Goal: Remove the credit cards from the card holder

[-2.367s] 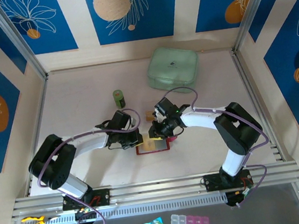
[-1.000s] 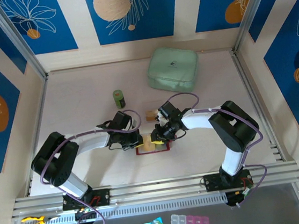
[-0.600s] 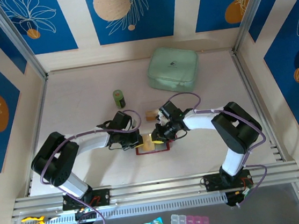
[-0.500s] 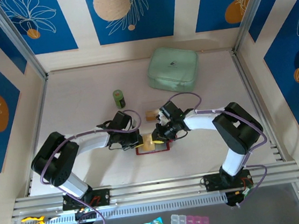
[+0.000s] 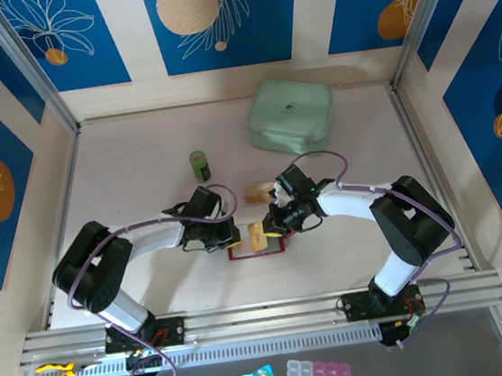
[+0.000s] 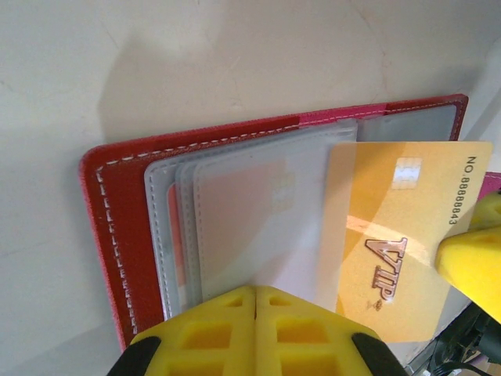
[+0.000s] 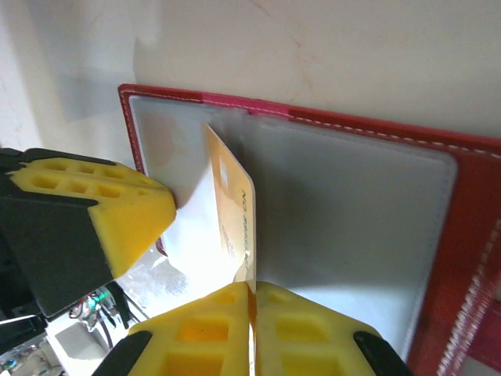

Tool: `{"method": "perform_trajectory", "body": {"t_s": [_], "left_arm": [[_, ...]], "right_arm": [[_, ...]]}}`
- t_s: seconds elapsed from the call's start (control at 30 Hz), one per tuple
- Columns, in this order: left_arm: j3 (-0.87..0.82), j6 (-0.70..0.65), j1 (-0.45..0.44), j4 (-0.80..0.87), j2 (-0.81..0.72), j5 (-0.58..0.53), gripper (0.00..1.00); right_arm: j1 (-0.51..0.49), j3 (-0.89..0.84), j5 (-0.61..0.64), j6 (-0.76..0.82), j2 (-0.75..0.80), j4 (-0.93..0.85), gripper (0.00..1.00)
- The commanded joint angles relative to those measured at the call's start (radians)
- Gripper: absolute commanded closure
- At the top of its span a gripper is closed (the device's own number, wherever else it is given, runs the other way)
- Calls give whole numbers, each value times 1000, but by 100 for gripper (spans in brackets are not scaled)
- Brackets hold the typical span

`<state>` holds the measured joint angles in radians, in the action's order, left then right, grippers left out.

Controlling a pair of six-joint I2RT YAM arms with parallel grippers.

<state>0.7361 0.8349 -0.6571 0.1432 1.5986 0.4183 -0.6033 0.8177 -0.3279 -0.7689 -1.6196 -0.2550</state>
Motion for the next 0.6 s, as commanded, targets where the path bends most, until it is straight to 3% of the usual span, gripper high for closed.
{"method": "perform_trajectory", "body": {"t_s": [0.0, 0.57], "left_arm": [[2, -17, -6, 60, 11, -24, 100], [-3, -15, -5, 54, 7, -23, 99]], "right_arm": [[3, 44, 47, 59, 26, -128, 90], [-33, 113, 91, 85, 7, -195, 90]]}}
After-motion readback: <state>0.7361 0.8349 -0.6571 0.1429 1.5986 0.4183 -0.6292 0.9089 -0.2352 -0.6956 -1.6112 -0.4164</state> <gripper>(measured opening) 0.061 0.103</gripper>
